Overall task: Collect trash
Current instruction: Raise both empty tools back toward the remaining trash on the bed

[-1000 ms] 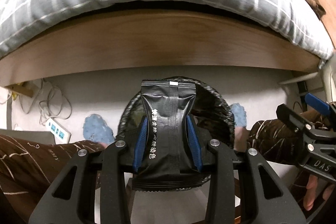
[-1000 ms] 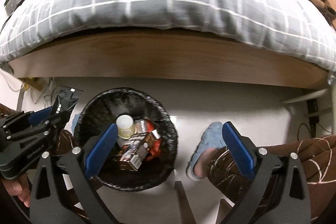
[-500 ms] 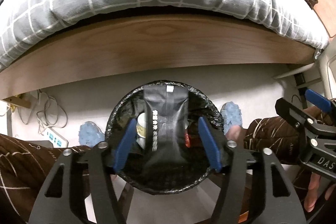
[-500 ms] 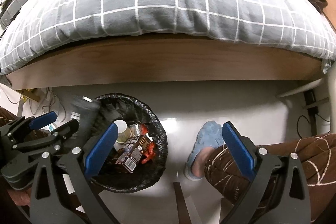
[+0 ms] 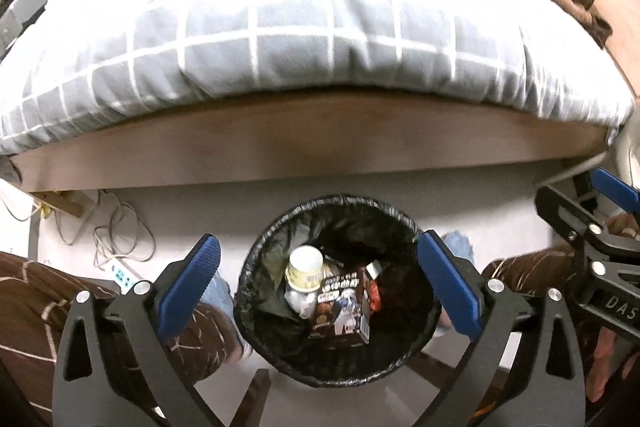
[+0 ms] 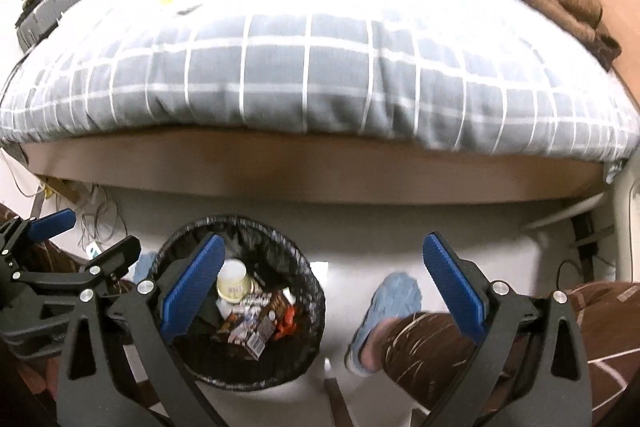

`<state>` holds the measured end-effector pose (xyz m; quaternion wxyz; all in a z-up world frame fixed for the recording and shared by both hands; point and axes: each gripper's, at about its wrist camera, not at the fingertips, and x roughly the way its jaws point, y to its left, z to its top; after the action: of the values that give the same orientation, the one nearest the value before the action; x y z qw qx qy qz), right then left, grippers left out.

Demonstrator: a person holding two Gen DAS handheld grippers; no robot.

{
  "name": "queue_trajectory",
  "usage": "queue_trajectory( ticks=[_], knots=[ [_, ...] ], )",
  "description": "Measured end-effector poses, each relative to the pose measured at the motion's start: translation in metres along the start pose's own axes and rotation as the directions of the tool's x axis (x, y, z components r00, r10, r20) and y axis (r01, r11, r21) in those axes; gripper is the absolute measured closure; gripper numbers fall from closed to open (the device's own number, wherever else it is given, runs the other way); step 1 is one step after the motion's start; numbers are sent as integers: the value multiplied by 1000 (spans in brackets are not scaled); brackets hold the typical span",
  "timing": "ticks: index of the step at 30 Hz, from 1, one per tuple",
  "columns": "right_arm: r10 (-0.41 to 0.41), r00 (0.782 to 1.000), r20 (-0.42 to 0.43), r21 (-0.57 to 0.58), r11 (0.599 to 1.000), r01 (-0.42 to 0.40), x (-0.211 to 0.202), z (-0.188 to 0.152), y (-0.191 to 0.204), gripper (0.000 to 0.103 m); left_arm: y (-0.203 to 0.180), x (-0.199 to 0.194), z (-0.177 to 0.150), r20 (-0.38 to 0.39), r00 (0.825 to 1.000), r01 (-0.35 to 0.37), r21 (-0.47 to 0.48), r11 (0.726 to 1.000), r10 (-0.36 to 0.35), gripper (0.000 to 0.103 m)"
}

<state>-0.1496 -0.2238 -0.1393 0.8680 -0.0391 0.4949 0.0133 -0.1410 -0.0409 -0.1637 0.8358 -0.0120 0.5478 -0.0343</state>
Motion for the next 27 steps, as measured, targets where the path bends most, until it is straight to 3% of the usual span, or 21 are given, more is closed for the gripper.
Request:
queue_trajectory(
  ticks=[6,13,24,27],
  knots=[
    [18,993,116,10,1000,-19,-26,20,-7,8,11,-29,24,88,996,18,-41,999,-15,6],
    [20,966,256,10,1000,-23,-51,47,-15,8,14,-57,54,207,978,-12,-47,999,22,6],
    [-1,950,311,-14,1000,5,-43,99,-19,8,23,-64,113,303,951,-48,-57,997,63,6],
    [-4,951,308,-12,1000,8,-34,114,-21,8,24,-59,126,303,951,-46,-54,997,60,6]
  ],
)
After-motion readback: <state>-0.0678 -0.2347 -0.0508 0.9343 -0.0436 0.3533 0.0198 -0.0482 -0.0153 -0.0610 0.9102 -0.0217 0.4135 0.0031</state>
